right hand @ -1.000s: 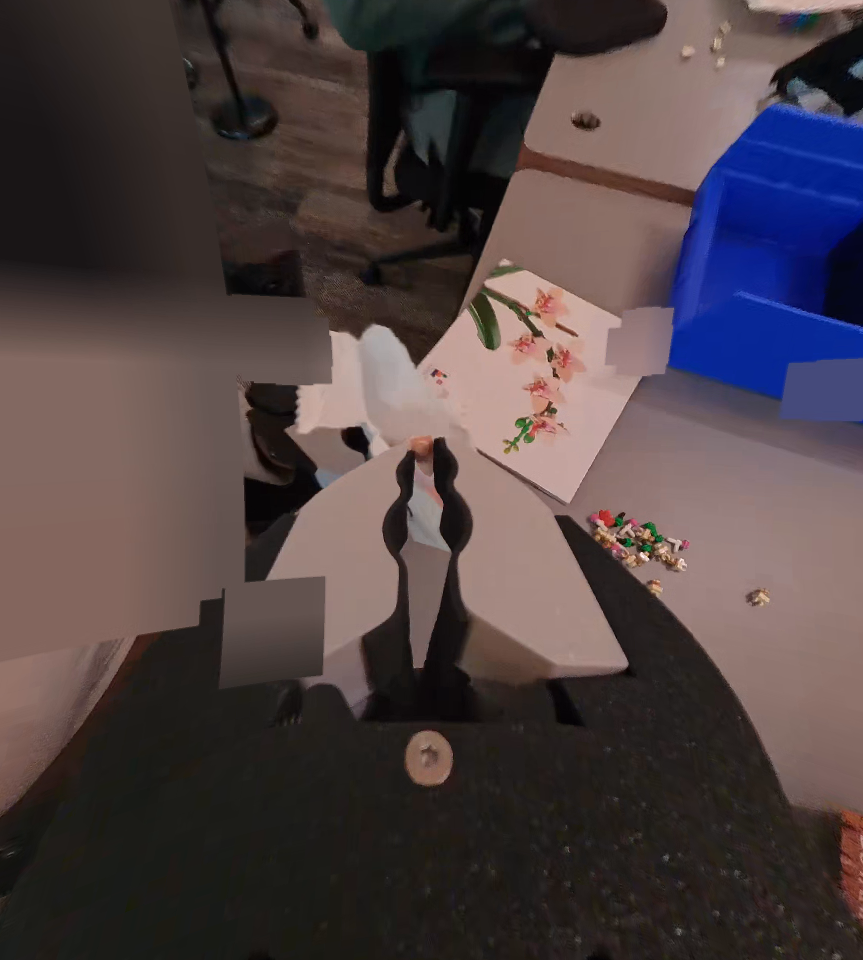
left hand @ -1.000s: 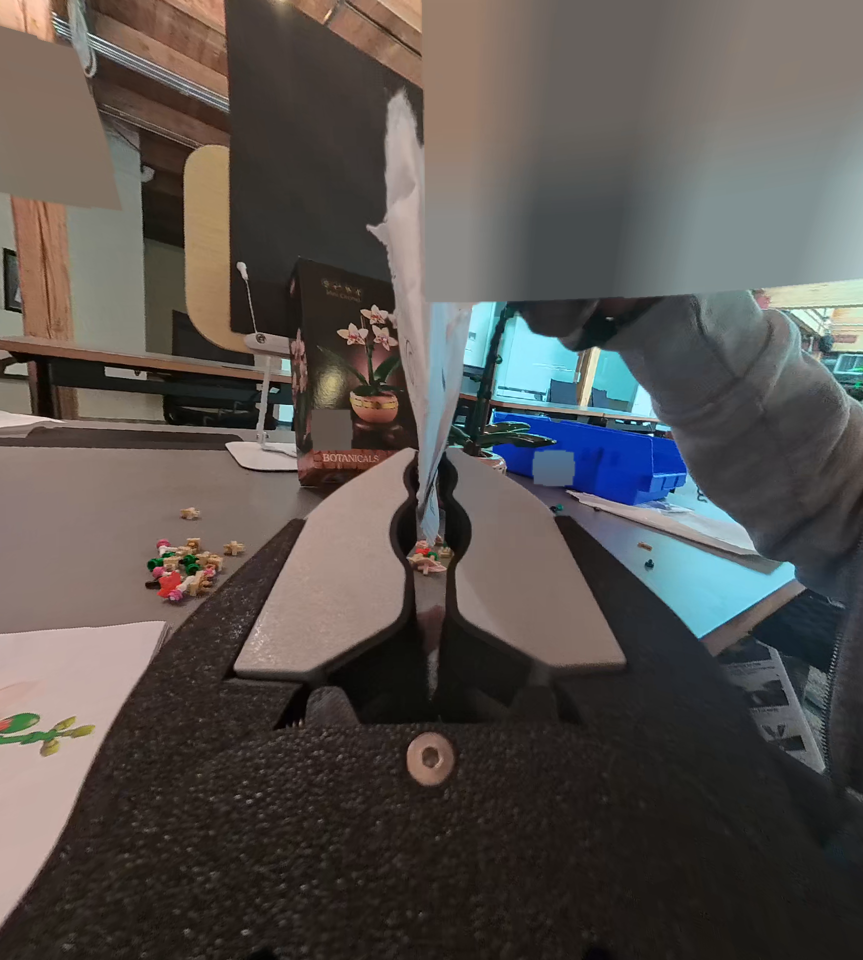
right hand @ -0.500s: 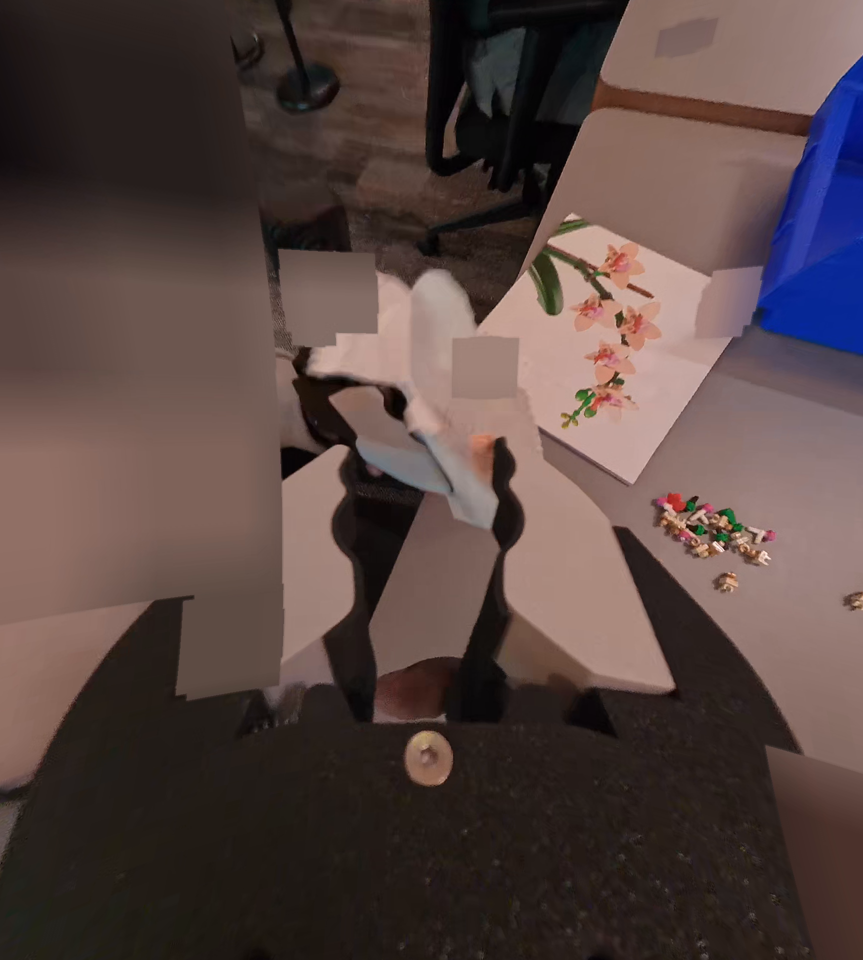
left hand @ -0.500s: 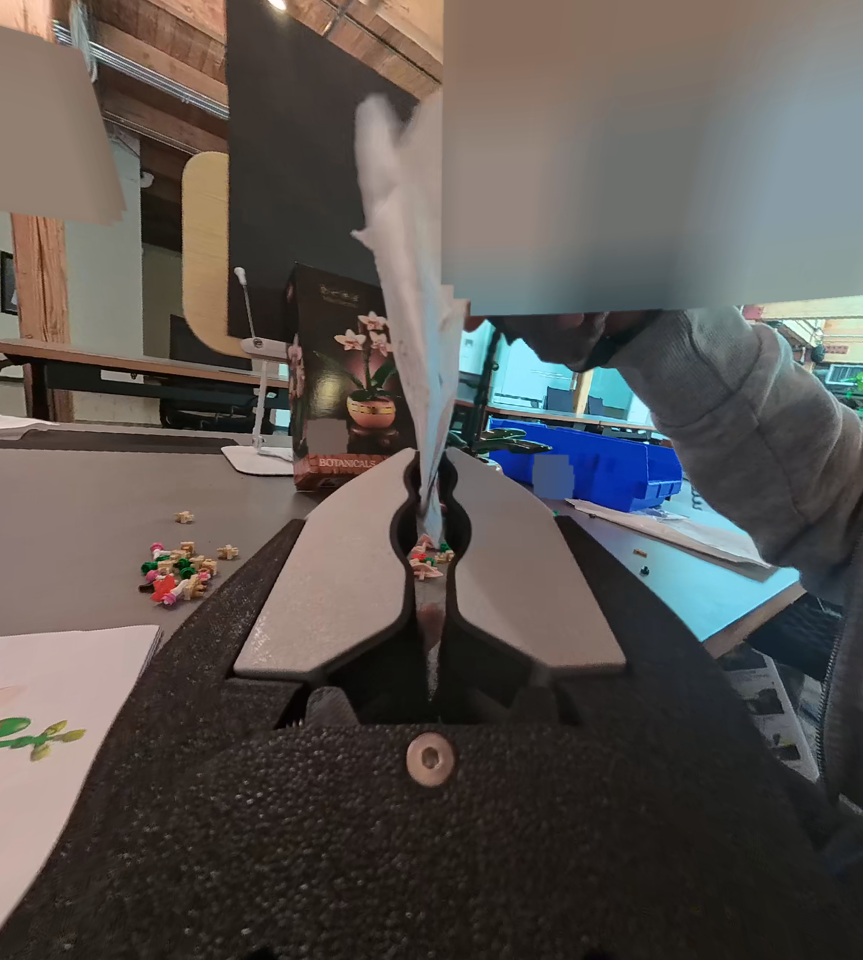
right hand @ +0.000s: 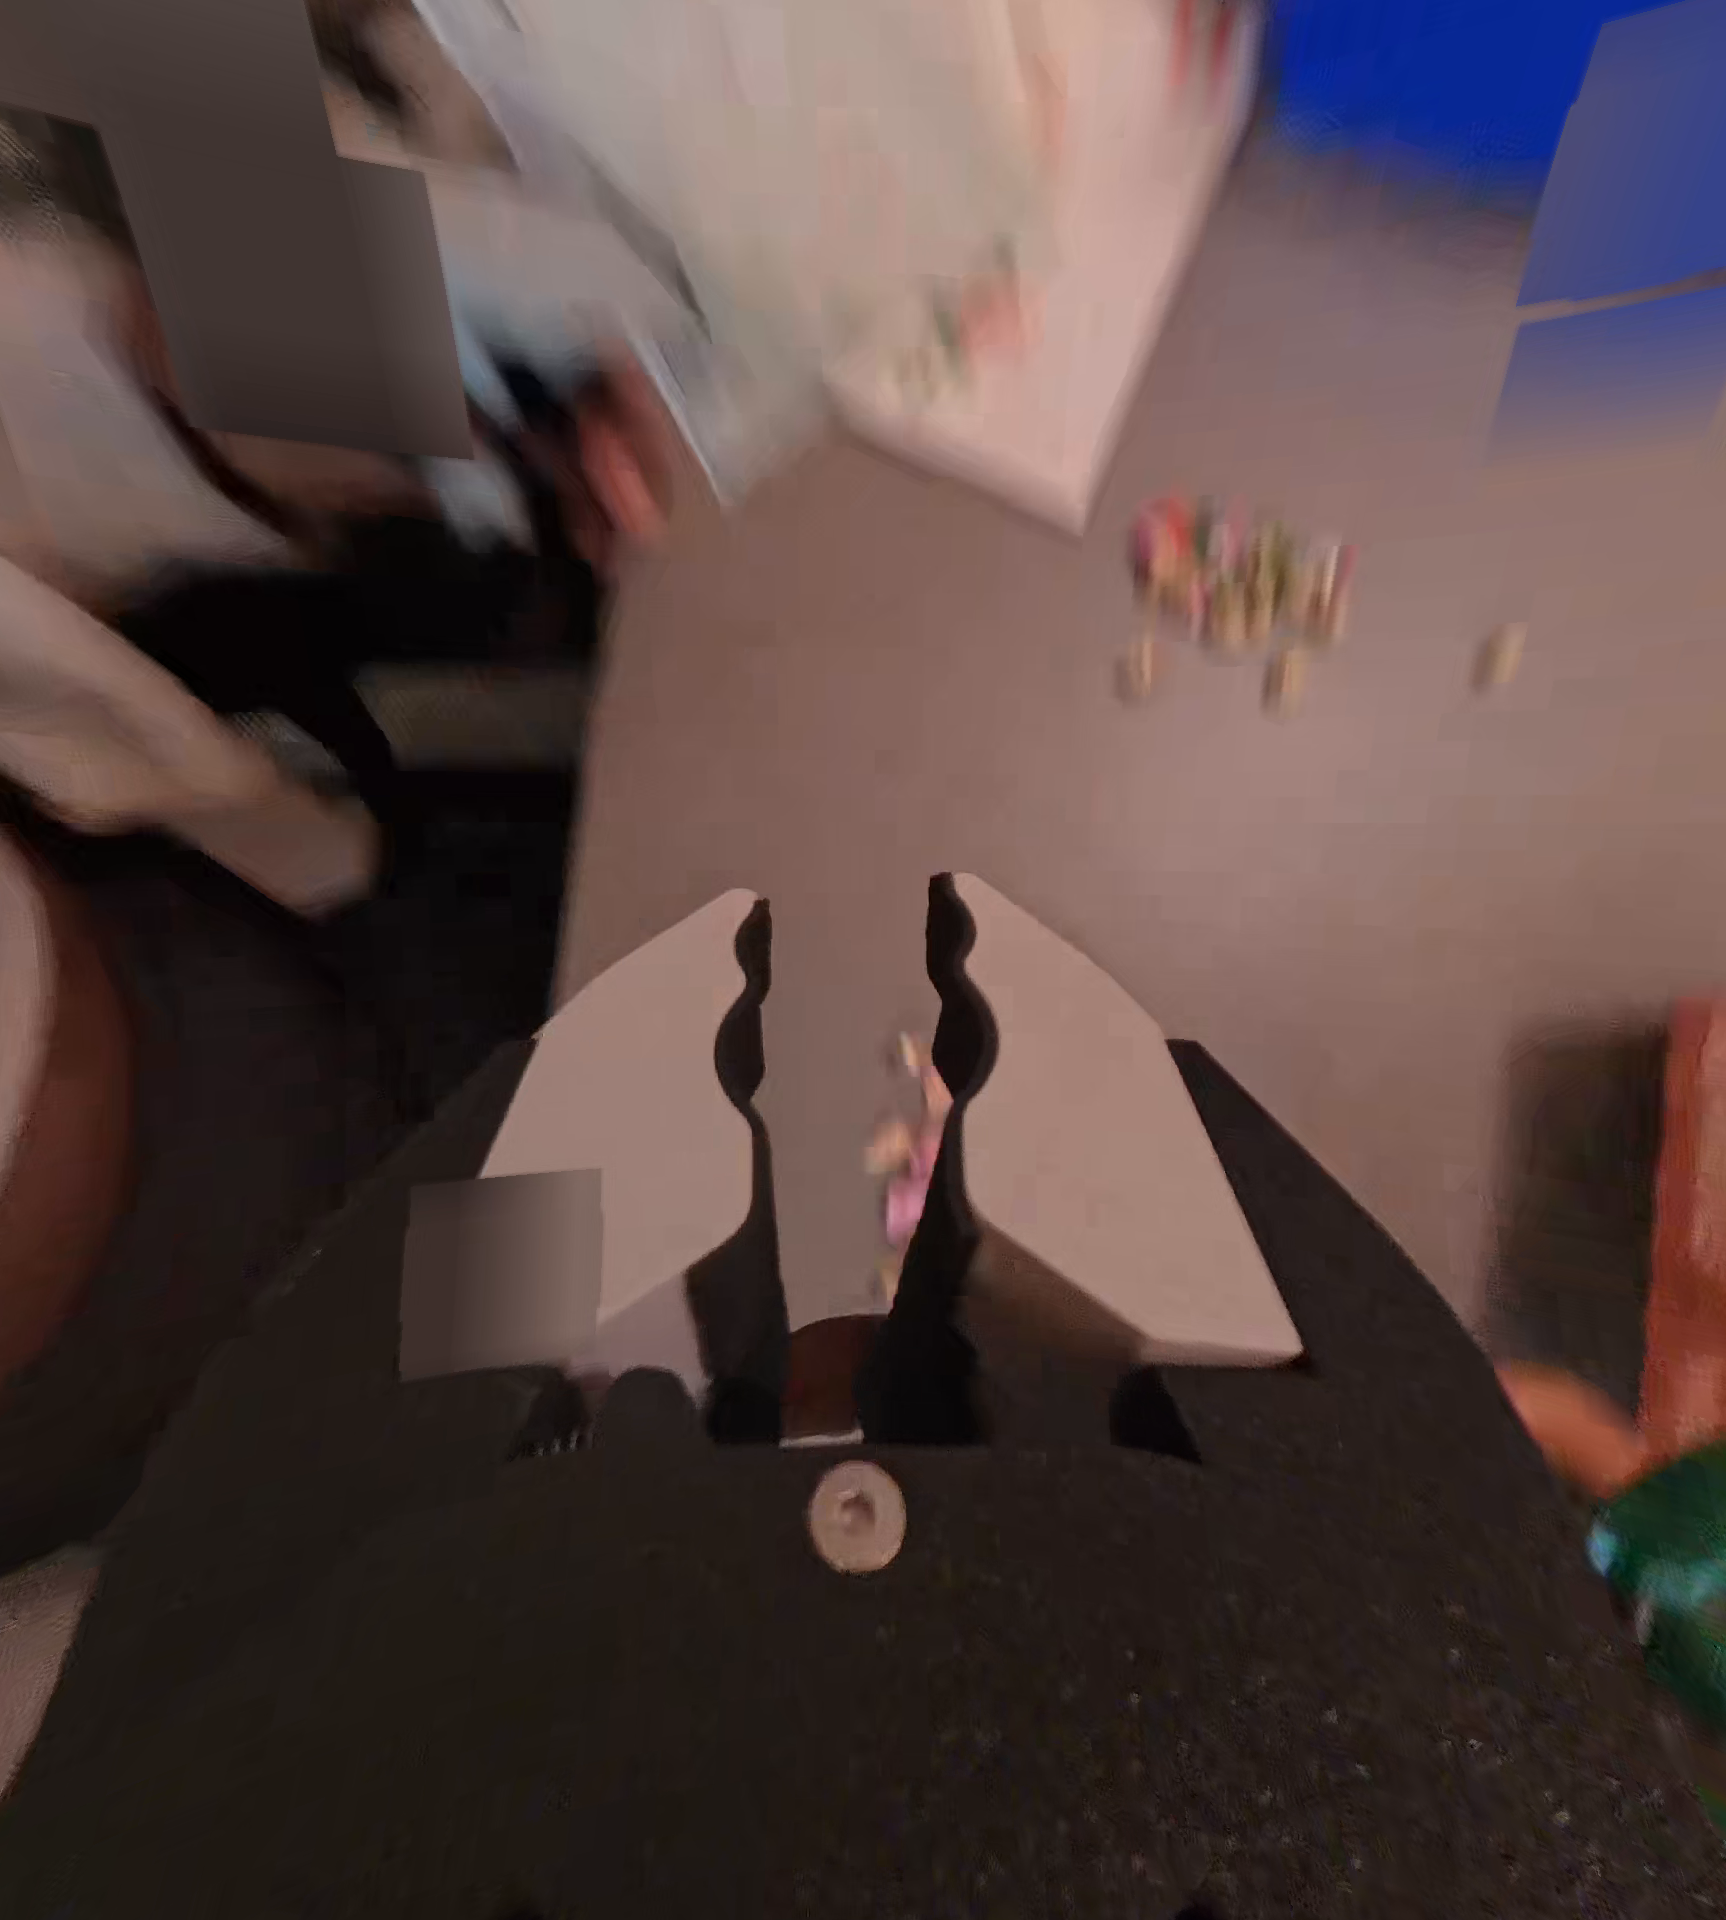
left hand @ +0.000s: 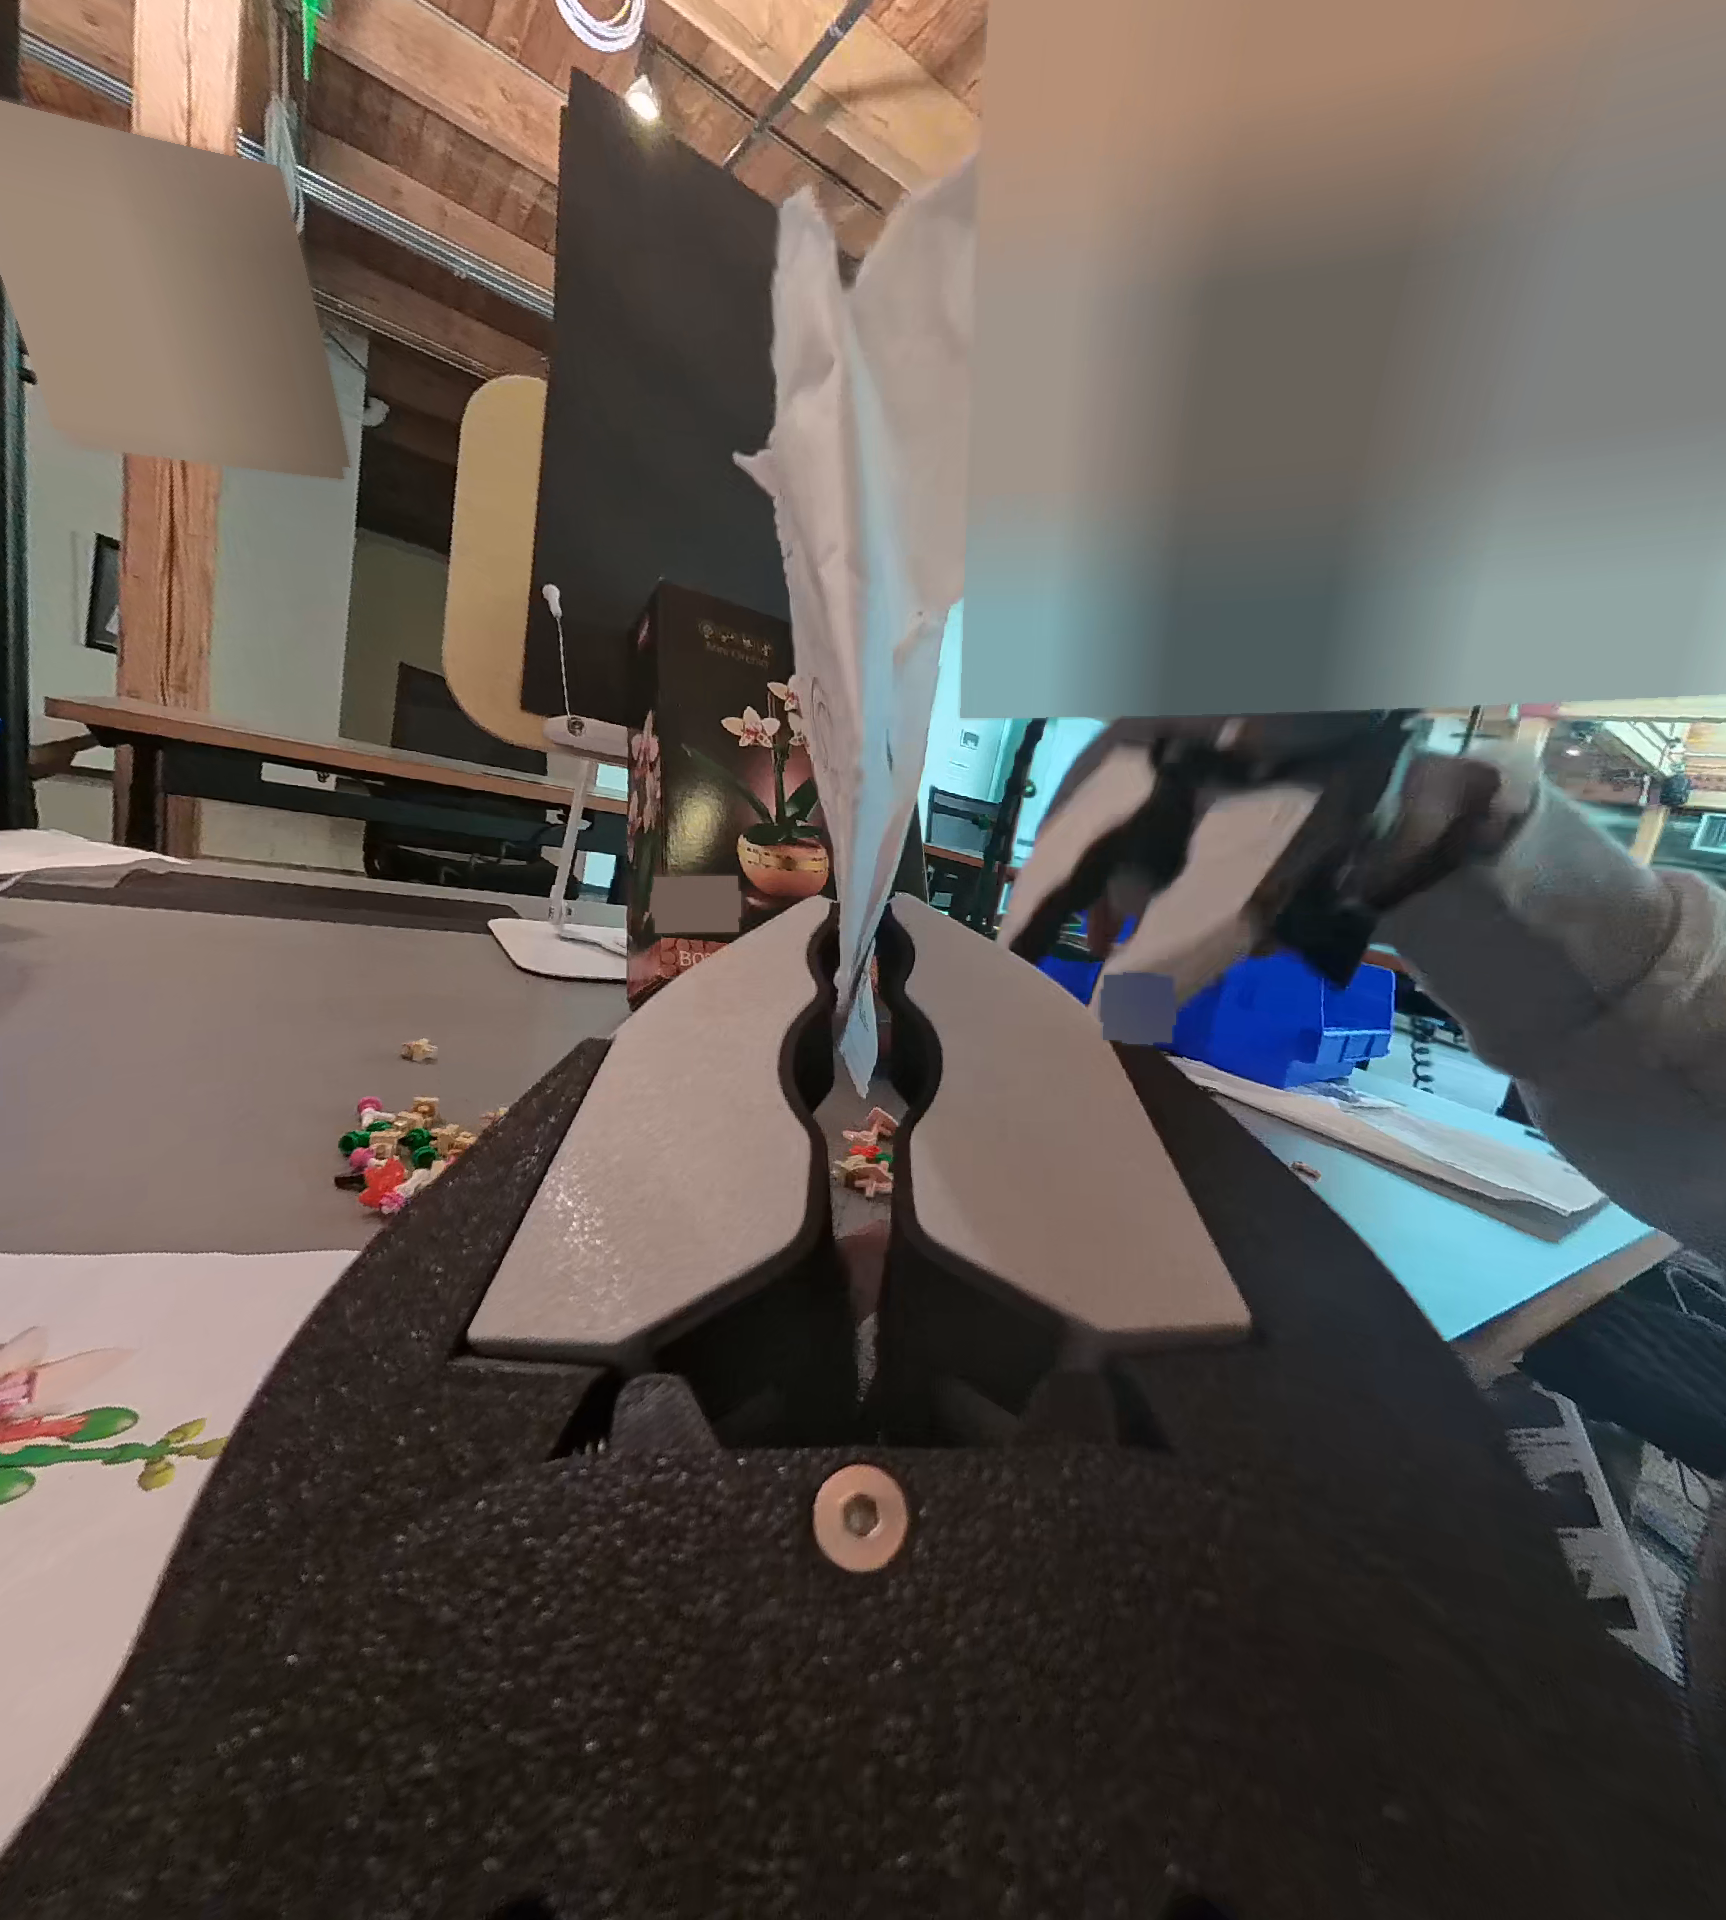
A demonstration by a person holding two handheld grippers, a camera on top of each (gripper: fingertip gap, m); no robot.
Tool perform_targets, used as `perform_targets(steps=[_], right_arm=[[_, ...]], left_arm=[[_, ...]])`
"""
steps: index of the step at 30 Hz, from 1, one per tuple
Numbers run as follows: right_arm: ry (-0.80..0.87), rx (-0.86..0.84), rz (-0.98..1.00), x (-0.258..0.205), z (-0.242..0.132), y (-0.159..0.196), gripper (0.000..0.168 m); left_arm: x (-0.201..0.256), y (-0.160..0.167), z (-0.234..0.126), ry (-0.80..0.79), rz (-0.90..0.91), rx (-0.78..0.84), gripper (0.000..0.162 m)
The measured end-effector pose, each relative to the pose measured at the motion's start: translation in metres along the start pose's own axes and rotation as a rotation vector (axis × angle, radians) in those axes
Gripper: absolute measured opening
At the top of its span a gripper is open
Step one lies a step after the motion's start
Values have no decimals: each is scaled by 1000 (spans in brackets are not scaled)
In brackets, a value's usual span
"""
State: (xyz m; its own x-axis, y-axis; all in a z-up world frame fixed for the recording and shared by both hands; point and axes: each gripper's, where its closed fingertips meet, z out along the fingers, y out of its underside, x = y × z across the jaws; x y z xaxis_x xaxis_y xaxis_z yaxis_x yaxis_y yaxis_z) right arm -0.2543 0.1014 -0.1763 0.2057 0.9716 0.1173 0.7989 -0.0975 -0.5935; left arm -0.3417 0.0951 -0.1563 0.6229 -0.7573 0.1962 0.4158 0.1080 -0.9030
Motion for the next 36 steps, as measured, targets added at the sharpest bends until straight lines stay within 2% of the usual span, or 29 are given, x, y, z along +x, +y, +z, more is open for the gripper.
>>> perform_targets(steps=[2, 4, 10, 13, 14, 17, 20, 24, 26, 28, 31, 36], right_arm=[[55, -241, 70, 9, 21, 58, 26], [77, -315, 99, 15, 35, 82, 23], [7, -354, -27, 19, 56, 78, 19], [-36, -422, -29, 19, 61, 88, 11], [-75, -406, -8, 14, 62, 87, 7], [-53, -385, -3, 19, 60, 86, 6], [-30, -213, 8, 22, 39, 48, 6], [-28, 275, -22, 12, -18, -61, 6], [-77, 425, -33, -2, -33, -98, 7], [-142, 430, -52, -17, -27, -111, 14], [-156, 335, -44, -22, -7, -106, 26], [-202, 354, -27, -25, -16, -103, 32]], left_arm=[[3, 2, 1, 12, 3, -7, 4], [6, 3, 2, 23, 12, -15, 4], [9, 8, 3, 33, 54, -45, 4], [9, 9, 3, 42, 42, -50, 4], [9, 9, 3, 43, 40, -50, 4], [7, 11, 2, 42, 37, -58, 4], [8, 14, 2, 55, 10, -73, 4], [13, 18, 4, 73, 5, -89, 4], [15, 20, 5, 84, 1, -91, 4], [19, 21, 6, 95, 2, -94, 4], [20, 23, 5, 96, 13, -106, 4], [18, 19, 5, 94, -3, -84, 4]])
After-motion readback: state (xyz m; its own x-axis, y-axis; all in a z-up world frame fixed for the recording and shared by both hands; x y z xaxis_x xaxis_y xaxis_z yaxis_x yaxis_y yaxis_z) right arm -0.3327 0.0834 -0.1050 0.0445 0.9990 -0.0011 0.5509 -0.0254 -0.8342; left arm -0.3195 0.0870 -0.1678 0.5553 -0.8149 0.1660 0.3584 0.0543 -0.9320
